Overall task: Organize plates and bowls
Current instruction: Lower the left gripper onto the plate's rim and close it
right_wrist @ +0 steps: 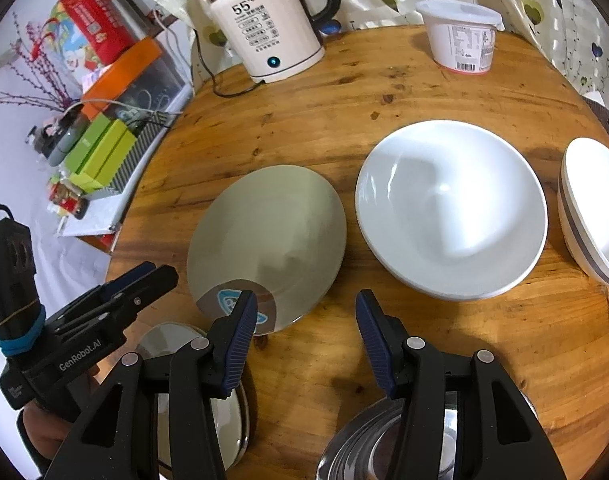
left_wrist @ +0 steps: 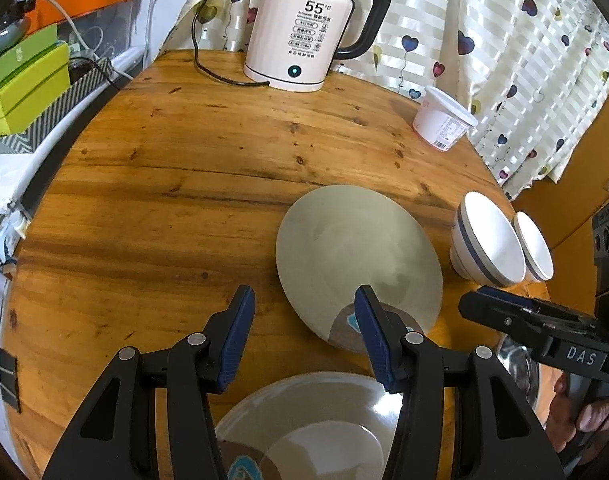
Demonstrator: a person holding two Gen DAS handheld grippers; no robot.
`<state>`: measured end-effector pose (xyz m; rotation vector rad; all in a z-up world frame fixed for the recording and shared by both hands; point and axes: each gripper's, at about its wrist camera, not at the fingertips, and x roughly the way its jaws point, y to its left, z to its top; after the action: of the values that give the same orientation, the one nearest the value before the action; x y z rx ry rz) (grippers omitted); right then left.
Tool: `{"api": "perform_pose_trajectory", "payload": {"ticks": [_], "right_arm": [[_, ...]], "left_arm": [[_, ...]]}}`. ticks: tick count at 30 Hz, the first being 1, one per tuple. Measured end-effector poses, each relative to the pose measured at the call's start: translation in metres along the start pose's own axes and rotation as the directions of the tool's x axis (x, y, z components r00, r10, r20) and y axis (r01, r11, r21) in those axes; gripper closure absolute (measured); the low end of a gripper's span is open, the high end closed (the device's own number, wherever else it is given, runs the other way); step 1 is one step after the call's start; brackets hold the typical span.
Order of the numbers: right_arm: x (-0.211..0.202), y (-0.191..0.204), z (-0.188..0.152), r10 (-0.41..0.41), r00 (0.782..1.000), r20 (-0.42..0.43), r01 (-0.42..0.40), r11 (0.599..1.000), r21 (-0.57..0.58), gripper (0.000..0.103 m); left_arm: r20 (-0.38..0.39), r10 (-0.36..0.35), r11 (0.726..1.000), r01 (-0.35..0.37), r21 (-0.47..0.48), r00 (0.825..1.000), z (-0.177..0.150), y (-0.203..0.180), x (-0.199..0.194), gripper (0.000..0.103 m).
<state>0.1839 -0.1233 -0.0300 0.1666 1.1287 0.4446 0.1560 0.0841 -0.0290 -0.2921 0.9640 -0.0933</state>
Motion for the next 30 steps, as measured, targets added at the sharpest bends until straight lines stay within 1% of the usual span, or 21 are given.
{"api": "perform_pose_trajectory", "payload": {"ticks": [10,20,26,30], "right_arm": [[0.022,-0.005,0.009,-0.045,0.998,-0.05,0.045,0.999,0.011,0.051],[0.032,-0.004,0.017,-0.057,0.996,-0.074,0.058,0.998,0.014,0.052],[0.041,-0.004,0.018,-0.057,0.994,-0.095,0.06,0.998,0.023,0.057],[0.045,-0.004,0.019,-0.057,0.993,-0.102,0.061,0.998,0.031,0.065]], "left_arm": [[-0.041,-0.012,1.0,0.012,-0.001,0.999,0.008,0.005,0.019,0.05],[-0.071,-0.019,1.0,0.018,-0.011,0.997,0.015,0.008,0.033,0.05],[-0.087,-0.03,0.999,0.028,-0.022,0.996,0.016,0.01,0.042,0.05],[-0.086,-0.037,0.999,0.036,-0.018,0.996,0.017,0.009,0.045,0.05]]}}
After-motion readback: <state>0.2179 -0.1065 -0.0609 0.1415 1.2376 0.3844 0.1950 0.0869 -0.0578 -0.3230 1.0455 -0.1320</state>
